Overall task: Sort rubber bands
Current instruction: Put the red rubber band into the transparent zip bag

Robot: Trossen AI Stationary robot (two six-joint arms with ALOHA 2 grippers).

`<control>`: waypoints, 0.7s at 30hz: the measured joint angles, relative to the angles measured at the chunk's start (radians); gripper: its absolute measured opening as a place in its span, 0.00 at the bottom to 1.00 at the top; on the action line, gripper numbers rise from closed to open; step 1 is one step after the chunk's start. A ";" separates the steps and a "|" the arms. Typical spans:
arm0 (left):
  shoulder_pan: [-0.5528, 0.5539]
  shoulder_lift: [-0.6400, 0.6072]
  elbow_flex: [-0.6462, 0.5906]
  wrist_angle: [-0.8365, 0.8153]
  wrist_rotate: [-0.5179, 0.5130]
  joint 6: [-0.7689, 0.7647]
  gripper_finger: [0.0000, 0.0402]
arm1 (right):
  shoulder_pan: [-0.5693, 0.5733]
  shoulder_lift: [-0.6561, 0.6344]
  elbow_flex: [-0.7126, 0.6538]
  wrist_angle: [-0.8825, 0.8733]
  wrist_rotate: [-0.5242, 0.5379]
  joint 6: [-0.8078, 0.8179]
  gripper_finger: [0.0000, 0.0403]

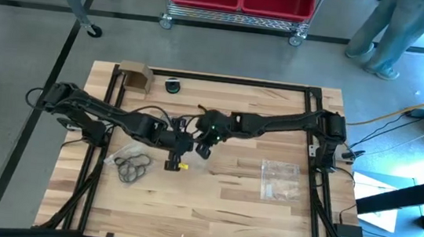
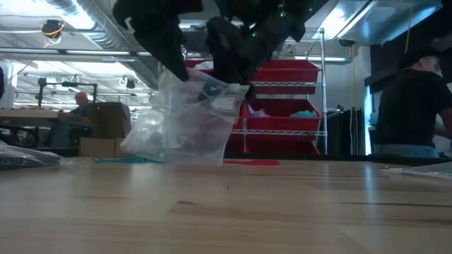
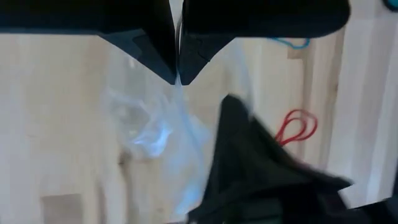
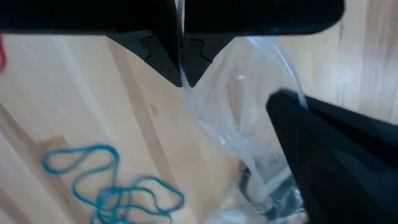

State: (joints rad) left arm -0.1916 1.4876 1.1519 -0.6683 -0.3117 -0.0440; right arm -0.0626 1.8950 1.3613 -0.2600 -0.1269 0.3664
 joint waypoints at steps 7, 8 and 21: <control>0.001 0.000 0.000 0.016 0.001 -0.001 0.01 | -0.056 0.005 0.000 -0.056 -0.032 0.002 0.00; 0.002 0.000 0.000 0.019 0.001 0.000 0.01 | -0.061 0.005 0.000 -0.054 -0.031 0.002 0.00; 0.010 -0.002 0.000 0.060 0.027 0.092 0.01 | -0.068 0.006 0.000 -0.095 0.013 -0.031 0.00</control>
State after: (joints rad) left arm -0.1817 1.4861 1.1519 -0.6085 -0.2845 0.0484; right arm -0.1311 1.9007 1.3613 -0.3547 -0.1141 0.3352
